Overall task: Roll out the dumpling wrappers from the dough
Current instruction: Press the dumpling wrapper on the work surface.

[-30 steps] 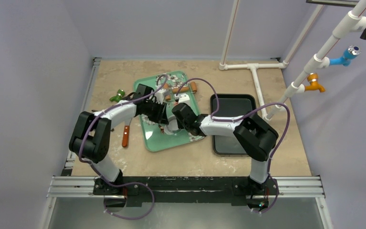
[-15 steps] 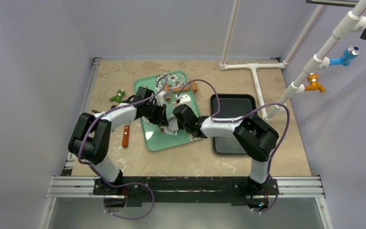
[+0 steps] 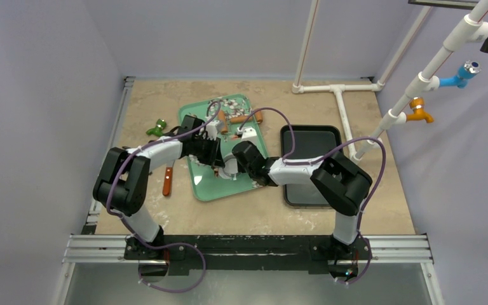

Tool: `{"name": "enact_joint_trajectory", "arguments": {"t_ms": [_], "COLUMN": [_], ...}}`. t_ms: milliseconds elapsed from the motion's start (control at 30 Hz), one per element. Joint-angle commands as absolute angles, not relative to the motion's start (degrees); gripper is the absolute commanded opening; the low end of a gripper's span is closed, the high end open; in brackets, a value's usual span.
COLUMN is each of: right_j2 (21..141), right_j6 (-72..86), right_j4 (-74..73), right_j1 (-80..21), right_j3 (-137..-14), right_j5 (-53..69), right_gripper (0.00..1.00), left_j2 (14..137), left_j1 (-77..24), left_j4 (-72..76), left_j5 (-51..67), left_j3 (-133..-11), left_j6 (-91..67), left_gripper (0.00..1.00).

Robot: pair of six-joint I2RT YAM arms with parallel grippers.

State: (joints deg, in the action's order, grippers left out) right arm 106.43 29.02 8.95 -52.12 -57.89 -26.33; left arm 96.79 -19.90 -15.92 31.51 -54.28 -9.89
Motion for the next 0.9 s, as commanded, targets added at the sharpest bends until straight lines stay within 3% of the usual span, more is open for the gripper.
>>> {"name": "enact_joint_trajectory", "arguments": {"t_ms": [0, 367, 567, 867], "right_j2": [108.6, 109.3, 109.7, 110.5], "right_j6": [32.1, 32.7, 30.7, 37.6], "right_j4": [7.9, 10.6, 6.9, 5.2], "right_j1": [-51.4, -51.5, -51.3, -51.4], "right_j3": [-55.6, -53.8, -58.2, -54.4], "right_j5": [-27.7, -27.4, -27.4, -24.4], "right_gripper": [0.0, 0.0, 0.0, 0.0], "left_j2": [99.1, 101.7, 107.7, 109.0], "left_j1": [-21.1, -23.4, -23.6, -23.9], "left_j4": [-16.7, -19.2, -25.5, -27.0], "left_j5": [29.5, 26.4, 24.0, 26.5], "left_j3": [-52.2, -54.5, -63.0, -60.3], "left_j6": [-10.1, -9.8, -7.7, -11.0], "left_gripper": [0.01, 0.0, 0.0, 0.0]}}
